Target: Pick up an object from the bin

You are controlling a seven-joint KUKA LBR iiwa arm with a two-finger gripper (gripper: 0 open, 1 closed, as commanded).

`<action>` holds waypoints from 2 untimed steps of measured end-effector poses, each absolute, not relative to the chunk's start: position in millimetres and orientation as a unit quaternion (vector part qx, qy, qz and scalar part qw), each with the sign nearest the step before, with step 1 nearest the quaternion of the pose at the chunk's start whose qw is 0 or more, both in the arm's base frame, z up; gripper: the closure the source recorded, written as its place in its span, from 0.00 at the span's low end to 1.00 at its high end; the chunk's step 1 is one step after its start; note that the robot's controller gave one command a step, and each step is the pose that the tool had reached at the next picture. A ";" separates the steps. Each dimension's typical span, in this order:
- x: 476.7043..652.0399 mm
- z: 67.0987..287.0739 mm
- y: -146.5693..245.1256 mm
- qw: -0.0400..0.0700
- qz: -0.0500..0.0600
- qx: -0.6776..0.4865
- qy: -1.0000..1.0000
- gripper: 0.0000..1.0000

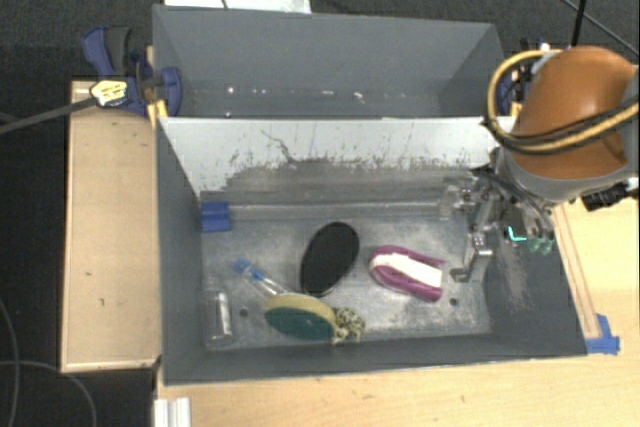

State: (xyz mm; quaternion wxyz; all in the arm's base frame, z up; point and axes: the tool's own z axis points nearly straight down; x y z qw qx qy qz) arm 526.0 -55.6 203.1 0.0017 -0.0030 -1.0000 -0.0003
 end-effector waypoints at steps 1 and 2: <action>497.9 69.5 -41.8 -0.005 0.000 -0.042 -0.999 0.00; 477.1 101.2 -28.3 0.000 -0.001 -0.079 -0.997 0.00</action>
Offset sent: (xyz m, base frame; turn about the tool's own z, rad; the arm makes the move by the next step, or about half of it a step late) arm -0.0303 0.0137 -0.1331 0.0756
